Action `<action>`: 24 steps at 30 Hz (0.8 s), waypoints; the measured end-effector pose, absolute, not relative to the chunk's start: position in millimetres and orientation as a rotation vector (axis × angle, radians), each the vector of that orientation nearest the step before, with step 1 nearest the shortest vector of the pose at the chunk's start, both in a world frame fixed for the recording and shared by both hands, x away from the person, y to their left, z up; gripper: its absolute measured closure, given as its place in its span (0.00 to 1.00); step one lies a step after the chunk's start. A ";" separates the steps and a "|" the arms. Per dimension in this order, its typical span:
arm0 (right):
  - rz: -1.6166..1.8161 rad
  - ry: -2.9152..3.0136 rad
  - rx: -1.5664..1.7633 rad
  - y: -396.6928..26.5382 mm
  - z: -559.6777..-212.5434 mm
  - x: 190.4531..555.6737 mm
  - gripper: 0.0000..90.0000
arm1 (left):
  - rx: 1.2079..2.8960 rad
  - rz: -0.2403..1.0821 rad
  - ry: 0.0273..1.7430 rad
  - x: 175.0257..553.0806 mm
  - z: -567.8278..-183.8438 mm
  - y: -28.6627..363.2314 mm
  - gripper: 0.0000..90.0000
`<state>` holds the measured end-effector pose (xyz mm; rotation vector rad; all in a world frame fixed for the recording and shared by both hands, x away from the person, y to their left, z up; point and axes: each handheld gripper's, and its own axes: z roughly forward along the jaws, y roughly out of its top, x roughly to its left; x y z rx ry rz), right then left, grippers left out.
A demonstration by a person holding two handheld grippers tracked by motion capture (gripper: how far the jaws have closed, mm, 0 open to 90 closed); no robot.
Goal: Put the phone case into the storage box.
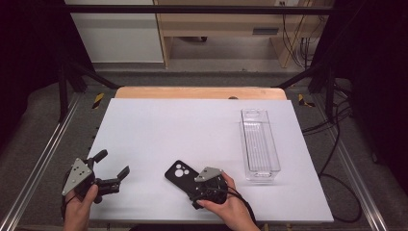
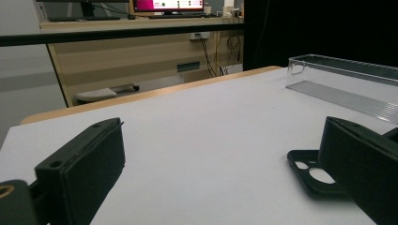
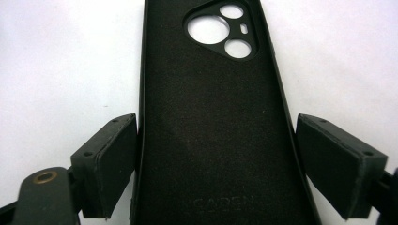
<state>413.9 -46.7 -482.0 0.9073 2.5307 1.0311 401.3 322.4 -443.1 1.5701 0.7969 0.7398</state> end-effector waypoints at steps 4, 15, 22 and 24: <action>1.048 2.530 0.936 -50.0 -481.4 415.9 0.18 | 1.570 0.738 0.796 401.0 -443.0 322.1 0.01; 1.071 2.458 0.967 -58.7 -473.4 418.1 0.18 | 1.567 0.728 0.802 400.6 -443.1 321.5 0.01; 1.078 2.416 0.964 -61.7 -467.1 418.2 0.18 | 1.572 0.719 0.804 401.6 -443.8 320.0 0.01; 1.090 2.394 0.968 -63.5 -464.7 418.1 0.18 | 1.568 0.718 0.806 401.3 -443.3 319.9 0.01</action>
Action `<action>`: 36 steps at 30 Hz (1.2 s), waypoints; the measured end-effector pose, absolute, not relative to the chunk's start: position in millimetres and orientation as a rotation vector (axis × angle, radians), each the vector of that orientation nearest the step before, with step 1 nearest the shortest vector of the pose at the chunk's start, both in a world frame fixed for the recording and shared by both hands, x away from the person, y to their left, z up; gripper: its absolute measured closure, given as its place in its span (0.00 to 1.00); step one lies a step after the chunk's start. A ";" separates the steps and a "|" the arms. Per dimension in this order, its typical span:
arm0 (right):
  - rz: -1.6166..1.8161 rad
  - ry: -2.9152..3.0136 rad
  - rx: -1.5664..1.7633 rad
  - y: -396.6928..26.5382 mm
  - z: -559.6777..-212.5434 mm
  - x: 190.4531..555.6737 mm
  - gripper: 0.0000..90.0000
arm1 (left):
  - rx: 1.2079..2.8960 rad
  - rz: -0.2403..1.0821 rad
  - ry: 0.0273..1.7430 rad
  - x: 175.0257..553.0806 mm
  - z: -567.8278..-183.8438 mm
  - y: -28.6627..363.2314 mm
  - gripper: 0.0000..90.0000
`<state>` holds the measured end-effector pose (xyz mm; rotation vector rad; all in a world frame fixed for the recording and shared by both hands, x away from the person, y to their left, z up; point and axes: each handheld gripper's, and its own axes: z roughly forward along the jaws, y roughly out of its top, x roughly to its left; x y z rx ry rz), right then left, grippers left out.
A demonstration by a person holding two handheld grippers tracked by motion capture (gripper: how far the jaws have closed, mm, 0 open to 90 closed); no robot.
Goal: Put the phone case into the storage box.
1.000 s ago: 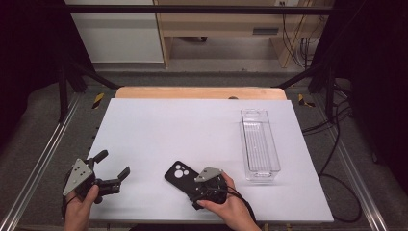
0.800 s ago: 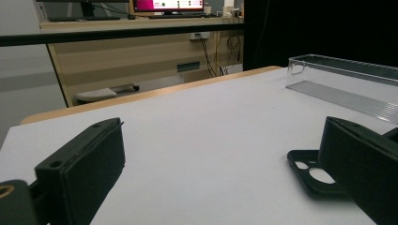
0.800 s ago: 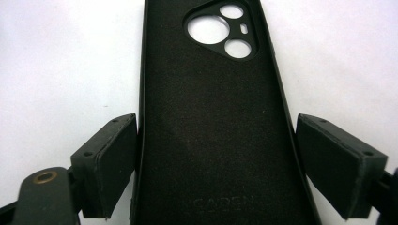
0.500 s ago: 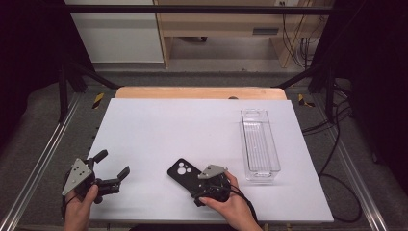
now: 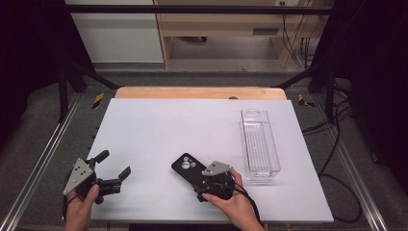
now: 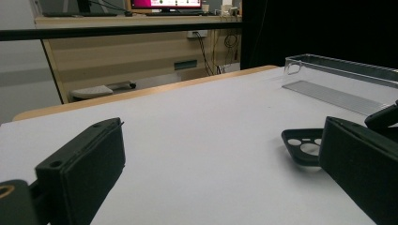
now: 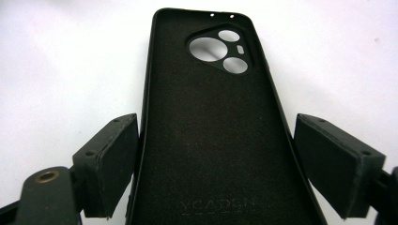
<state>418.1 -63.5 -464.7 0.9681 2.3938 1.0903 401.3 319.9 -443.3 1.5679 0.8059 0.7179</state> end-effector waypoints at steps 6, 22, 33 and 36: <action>1.095 2.323 0.972 -71.7 -460.8 417.2 0.18 | 1.581 0.699 0.819 403.1 -444.0 316.3 0.01; 1.168 2.119 0.885 -73.2 -415.1 428.7 0.18 | 1.615 0.601 0.830 395.8 -440.2 297.2 0.01; 1.260 2.010 0.880 -78.4 -402.4 447.1 0.18 | 1.624 0.593 0.782 409.5 -406.9 267.2 0.02; 1.278 2.000 0.875 -81.5 -399.5 446.4 0.18 | 1.637 0.566 0.770 415.5 -395.7 256.2 0.02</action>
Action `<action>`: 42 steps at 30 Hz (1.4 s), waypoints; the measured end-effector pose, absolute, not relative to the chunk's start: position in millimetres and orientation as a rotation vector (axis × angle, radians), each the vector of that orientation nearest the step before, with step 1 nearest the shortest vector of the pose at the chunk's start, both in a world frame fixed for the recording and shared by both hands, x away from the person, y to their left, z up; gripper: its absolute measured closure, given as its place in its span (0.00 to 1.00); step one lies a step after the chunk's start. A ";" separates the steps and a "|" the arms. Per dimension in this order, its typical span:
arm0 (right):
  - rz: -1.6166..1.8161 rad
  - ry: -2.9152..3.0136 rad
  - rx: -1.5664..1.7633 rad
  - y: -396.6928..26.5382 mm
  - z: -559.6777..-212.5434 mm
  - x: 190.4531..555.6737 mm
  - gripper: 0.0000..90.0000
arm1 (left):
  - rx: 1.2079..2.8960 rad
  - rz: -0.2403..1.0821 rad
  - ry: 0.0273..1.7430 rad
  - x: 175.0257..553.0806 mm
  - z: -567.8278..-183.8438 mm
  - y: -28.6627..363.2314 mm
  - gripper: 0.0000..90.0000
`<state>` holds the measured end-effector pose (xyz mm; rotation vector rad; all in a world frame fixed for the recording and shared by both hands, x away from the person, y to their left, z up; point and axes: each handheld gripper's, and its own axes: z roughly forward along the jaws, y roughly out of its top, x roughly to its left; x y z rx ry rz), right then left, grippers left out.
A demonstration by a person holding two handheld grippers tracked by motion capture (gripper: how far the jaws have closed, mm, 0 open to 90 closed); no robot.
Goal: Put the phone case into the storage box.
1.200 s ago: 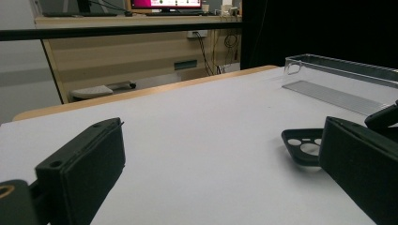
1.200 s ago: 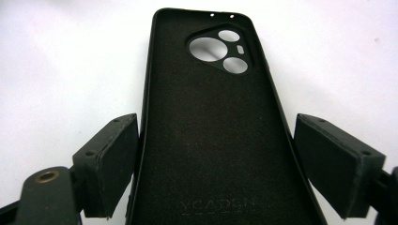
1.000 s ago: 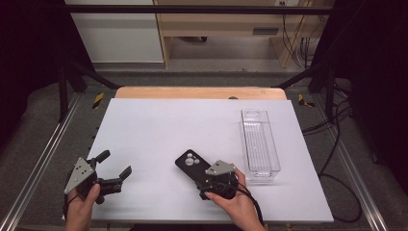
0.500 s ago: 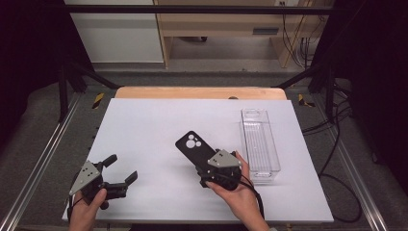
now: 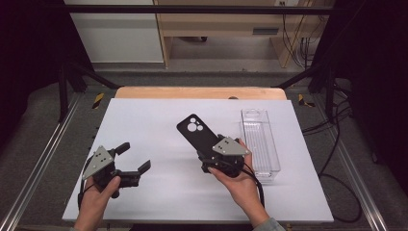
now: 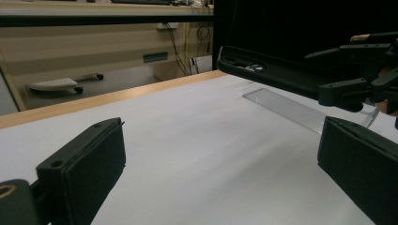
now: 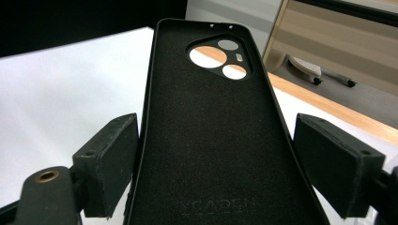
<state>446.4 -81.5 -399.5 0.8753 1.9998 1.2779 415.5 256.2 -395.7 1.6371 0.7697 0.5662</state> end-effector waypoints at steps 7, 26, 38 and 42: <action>1.289 1.961 0.865 -83.2 -387.3 450.1 0.18 | 1.658 0.568 0.714 428.4 -366.4 234.4 0.02; 1.351 1.895 0.858 -91.2 -389.3 466.8 0.18 | 1.723 0.603 0.645 463.1 -333.0 183.8 0.02; 1.362 1.874 0.827 -87.9 -389.0 460.7 0.18 | 1.736 0.601 0.660 460.7 -335.9 169.3 0.03; 1.366 1.865 0.815 -86.2 -388.5 458.4 0.19 | 1.725 0.572 0.697 464.6 -339.4 169.2 0.03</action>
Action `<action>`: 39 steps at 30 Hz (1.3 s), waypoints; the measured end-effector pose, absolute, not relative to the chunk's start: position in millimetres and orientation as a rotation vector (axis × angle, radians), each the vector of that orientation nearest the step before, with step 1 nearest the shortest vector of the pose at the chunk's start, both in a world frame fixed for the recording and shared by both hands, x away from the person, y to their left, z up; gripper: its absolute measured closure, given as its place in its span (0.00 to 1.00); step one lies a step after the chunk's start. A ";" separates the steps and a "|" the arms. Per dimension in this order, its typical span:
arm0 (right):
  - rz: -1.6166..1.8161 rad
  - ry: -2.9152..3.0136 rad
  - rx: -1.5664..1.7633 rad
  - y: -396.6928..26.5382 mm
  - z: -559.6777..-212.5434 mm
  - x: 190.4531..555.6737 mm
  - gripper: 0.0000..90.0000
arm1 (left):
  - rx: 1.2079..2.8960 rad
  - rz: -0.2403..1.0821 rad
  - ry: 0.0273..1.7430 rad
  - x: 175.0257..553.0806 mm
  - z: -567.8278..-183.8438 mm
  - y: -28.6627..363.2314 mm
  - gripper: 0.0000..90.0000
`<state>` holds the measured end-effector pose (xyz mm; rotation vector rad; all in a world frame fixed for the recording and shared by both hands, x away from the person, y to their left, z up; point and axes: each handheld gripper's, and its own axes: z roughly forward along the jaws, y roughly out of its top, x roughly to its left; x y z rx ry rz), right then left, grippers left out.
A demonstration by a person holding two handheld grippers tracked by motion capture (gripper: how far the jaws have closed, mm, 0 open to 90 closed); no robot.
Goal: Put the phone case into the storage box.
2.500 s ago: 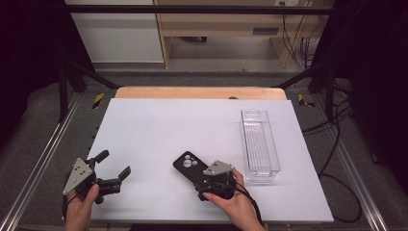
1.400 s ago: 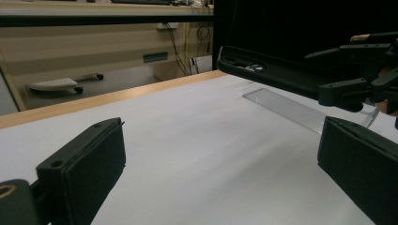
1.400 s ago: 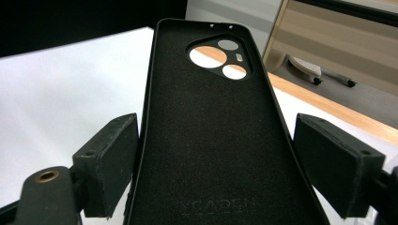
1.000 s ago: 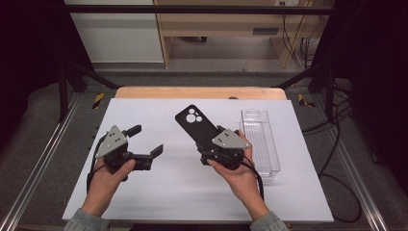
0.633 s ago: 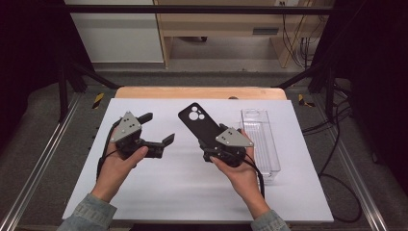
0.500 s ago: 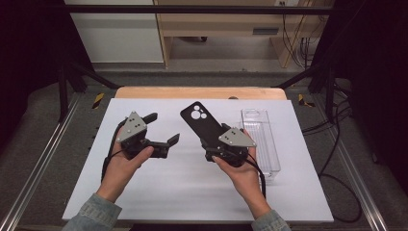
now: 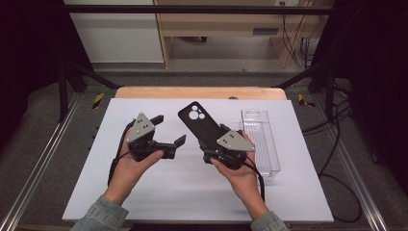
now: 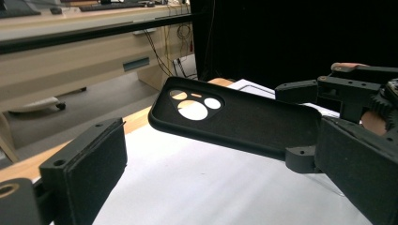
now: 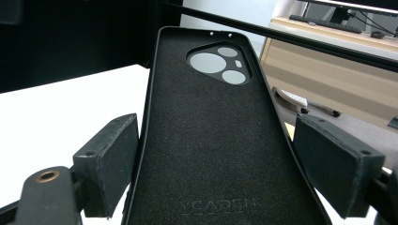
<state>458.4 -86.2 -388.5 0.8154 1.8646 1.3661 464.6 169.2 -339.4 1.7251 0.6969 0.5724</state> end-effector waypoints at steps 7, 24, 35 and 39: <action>1.378 1.863 0.792 -82.6 -387.7 454.5 0.19 | 1.701 0.526 0.760 472.1 -346.8 172.1 0.04; 1.410 1.856 0.754 -79.1 -384.8 449.2 0.18 | 1.678 0.370 0.794 487.2 -351.8 174.6 0.08; 1.432 1.855 0.742 -77.2 -384.1 447.4 0.18 | 1.683 0.323 0.807 494.0 -355.0 174.1 0.11; 1.439 1.848 0.746 -77.0 -383.9 447.2 0.18 | 1.678 0.319 0.816 495.7 -355.9 174.4 0.14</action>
